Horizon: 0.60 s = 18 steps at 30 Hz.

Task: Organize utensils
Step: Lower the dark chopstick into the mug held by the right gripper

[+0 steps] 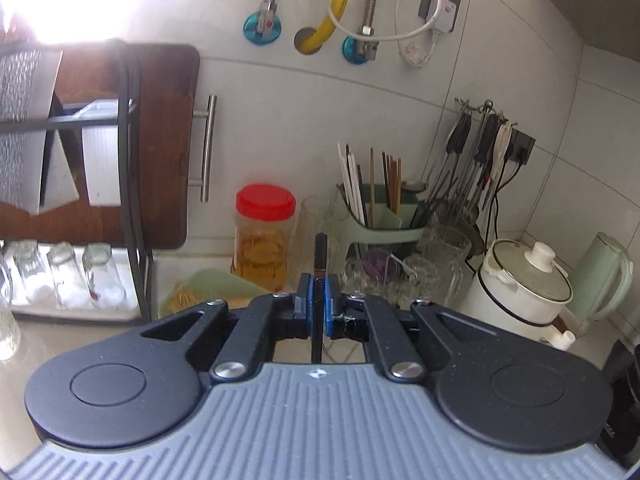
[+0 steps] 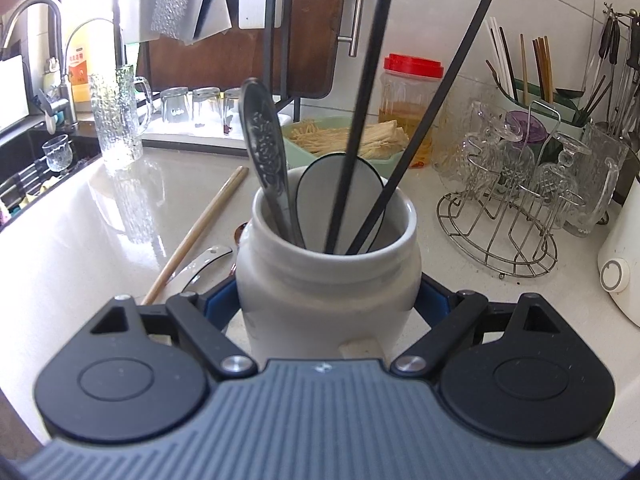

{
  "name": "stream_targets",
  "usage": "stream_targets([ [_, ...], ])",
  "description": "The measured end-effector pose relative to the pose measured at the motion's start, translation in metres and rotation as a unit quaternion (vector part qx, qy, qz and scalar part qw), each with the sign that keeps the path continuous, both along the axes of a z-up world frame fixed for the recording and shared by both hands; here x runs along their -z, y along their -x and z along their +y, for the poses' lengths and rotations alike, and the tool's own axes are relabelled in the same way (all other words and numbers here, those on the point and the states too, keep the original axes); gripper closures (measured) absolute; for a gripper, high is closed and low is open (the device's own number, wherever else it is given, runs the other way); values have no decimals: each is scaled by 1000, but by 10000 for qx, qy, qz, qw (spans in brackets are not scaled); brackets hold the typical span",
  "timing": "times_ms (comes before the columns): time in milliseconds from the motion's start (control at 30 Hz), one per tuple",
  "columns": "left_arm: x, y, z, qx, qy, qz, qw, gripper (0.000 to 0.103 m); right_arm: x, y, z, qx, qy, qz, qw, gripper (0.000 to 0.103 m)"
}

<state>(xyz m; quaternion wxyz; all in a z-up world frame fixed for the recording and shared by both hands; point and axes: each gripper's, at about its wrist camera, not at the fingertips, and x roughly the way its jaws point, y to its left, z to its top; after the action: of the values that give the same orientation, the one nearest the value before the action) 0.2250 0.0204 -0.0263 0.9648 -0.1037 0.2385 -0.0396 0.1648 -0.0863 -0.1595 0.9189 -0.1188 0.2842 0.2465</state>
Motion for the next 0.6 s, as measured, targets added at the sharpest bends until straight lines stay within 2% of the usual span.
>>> stream_targets([
  [367,11,18,-8,251,-50,391,9989,97,0,2,0,6,-26,-29,10000,12],
  [600,9,23,-16,359,-173,467,9981,97,0,3,0,9,-25,-36,10000,11],
])
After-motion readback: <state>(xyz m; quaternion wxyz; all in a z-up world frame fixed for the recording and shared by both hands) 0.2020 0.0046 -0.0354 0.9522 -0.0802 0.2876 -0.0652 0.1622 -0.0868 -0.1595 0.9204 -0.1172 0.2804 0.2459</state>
